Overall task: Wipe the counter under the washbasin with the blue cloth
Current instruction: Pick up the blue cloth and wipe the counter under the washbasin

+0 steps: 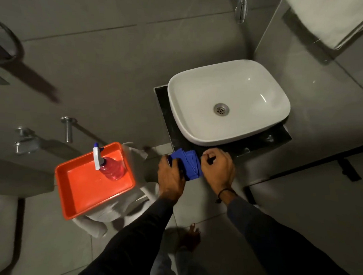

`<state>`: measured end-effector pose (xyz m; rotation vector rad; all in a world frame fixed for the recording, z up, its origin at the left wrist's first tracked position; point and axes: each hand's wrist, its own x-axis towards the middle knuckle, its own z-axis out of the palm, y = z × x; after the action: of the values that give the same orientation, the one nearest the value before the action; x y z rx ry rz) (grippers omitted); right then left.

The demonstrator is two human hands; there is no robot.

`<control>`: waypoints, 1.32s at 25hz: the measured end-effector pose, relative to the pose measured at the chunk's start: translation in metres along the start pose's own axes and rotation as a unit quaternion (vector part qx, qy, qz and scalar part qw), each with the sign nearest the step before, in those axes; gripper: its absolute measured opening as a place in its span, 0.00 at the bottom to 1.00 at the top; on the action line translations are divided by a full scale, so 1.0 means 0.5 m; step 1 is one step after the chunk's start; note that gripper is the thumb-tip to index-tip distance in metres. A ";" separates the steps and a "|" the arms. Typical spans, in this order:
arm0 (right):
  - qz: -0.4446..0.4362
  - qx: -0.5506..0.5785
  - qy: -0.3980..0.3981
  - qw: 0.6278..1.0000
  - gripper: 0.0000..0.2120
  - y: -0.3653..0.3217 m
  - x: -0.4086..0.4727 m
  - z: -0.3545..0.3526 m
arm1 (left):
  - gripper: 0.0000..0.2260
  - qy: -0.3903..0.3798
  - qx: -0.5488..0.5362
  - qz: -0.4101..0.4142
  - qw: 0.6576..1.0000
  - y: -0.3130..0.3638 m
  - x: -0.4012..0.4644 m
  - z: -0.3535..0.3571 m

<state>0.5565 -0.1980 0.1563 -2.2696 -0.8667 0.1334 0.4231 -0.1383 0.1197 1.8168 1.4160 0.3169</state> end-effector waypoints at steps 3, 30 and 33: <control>-0.112 -0.031 0.063 0.991 0.09 -0.032 0.084 -0.013 | 0.28 -0.023 0.151 0.095 0.984 0.011 -0.025 0.049; -0.045 -0.247 -0.166 0.954 0.37 -0.037 0.250 0.086 | 0.30 -0.177 0.205 0.189 0.944 -0.002 0.593 -0.144; -0.042 -0.238 -0.151 0.958 0.36 -0.034 0.246 0.093 | 0.33 -0.170 0.215 0.219 0.936 -0.001 0.695 -0.169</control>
<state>0.6271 -0.0859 0.1496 -2.6973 -1.2644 0.2617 0.4897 0.2111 0.0829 2.4091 0.8725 -0.1018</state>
